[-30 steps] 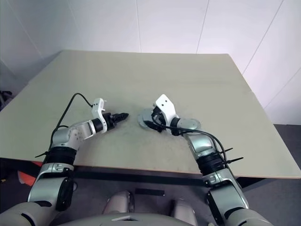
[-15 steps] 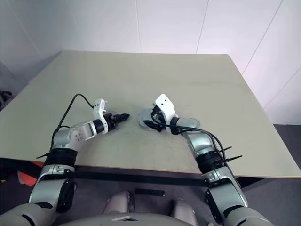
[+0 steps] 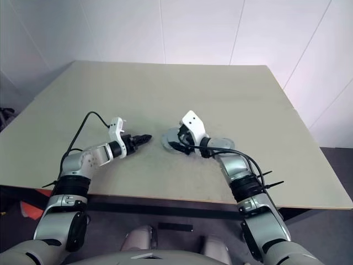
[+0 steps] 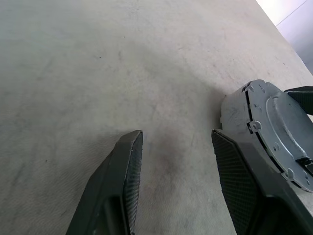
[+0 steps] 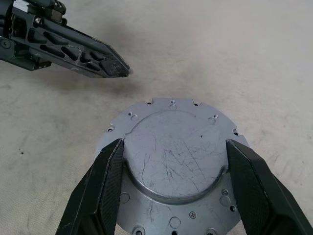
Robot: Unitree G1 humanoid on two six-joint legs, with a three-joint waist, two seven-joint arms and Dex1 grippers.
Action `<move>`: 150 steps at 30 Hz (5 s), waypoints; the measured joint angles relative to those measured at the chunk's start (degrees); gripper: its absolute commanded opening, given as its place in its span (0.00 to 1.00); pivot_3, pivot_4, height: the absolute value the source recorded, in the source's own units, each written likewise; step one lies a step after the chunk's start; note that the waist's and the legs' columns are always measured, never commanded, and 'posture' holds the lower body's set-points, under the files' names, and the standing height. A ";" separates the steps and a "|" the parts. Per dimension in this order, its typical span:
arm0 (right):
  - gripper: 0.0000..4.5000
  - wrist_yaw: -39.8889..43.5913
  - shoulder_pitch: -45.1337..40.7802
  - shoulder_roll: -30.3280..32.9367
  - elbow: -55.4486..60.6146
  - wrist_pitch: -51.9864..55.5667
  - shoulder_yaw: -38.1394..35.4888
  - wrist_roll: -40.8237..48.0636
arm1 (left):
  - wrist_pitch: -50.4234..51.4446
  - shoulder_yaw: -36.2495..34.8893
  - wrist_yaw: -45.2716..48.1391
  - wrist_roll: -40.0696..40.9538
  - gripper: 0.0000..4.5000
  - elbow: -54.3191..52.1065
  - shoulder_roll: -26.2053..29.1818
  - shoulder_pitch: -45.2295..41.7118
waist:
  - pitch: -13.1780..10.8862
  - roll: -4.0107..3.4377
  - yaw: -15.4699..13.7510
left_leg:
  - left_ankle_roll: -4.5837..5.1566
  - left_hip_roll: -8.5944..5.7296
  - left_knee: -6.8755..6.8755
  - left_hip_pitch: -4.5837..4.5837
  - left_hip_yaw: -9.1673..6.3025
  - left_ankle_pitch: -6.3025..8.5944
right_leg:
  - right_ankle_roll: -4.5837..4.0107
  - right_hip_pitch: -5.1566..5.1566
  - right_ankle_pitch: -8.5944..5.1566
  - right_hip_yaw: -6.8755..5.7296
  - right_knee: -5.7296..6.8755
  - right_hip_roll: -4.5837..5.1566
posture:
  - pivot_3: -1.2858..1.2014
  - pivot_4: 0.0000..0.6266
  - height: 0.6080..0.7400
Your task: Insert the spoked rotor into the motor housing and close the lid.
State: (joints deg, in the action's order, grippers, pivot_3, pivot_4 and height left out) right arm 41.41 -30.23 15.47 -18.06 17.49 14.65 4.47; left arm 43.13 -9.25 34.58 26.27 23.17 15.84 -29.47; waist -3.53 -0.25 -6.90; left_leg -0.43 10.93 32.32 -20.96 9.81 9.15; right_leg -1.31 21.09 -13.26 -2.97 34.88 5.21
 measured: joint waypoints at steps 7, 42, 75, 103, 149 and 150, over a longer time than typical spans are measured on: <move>0.72 -0.03 -0.46 -0.57 -1.15 1.35 -1.32 1.19 | -0.03 0.02 0.09 -0.01 0.53 0.02 0.00 0.00 | 0.00 0.01 -0.01 | -0.01 -0.01 0.00 0.03 0.00 -0.01 | 0.33 -0.03 -0.19 0.01 -0.05 0.01 | 0.52 0.00 1.00; 0.72 1.62 1.67 -1.23 5.87 6.32 -3.26 4.62 | -2.54 0.04 0.91 -0.24 0.53 1.28 -0.08 -0.08 | -0.02 0.02 0.01 | 0.00 0.00 -0.23 -0.29 0.06 0.00 | -0.02 0.33 0.00 0.01 -0.14 -0.01 | 0.52 0.00 1.00; 0.72 0.99 1.01 -0.30 2.81 2.86 -2.15 1.80 | -2.66 0.42 0.93 -0.62 0.53 1.42 -0.09 -0.31 | -0.02 0.02 -0.02 | 0.01 -0.01 -0.23 -0.29 0.07 0.01 | -0.01 0.30 0.00 0.01 -0.15 0.00 | 0.52 0.00 1.00; 0.71 0.99 0.04 0.06 1.65 2.72 -0.89 0.19 | 6.41 -0.92 0.77 6.80 0.08 -1.30 -5.62 -4.28 | -0.03 0.03 0.01 | -0.02 0.00 -0.21 -0.14 0.07 -0.01 | 0.22 0.18 -0.14 0.02 -0.15 0.00 | 0.52 0.00 1.00; 0.99 -20.95 -4.63 -8.84 11.36 58.26 -42.94 31.53 | 8.61 2.39 -0.27 4.16 0.00 -0.94 -5.27 -3.55 | 0.23 -0.30 -0.39 | -0.21 -0.16 -0.73 -0.09 0.08 -0.12 | 0.49 0.20 -0.32 0.05 -0.38 0.04 | 0.52 0.00 1.00; 0.99 -22.44 -5.59 -9.62 11.35 59.96 -44.75 32.39 | 8.60 2.39 -0.27 4.16 0.00 -0.92 -5.27 -3.55 | 0.25 -0.32 -0.42 | -0.25 -0.16 -0.78 -0.08 0.07 -0.15 | 0.49 0.19 -0.32 0.05 -0.39 0.04 | 0.52 0.00 1.00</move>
State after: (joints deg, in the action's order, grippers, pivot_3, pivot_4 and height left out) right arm 18.98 -35.82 5.85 -6.71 77.45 -30.10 36.87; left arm 51.73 -6.86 34.31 30.43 22.25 10.57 -33.02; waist -3.28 -0.58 -7.32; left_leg -0.68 10.77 31.54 -21.04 9.89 9.00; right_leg -0.82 21.28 -13.58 -2.92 34.48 5.25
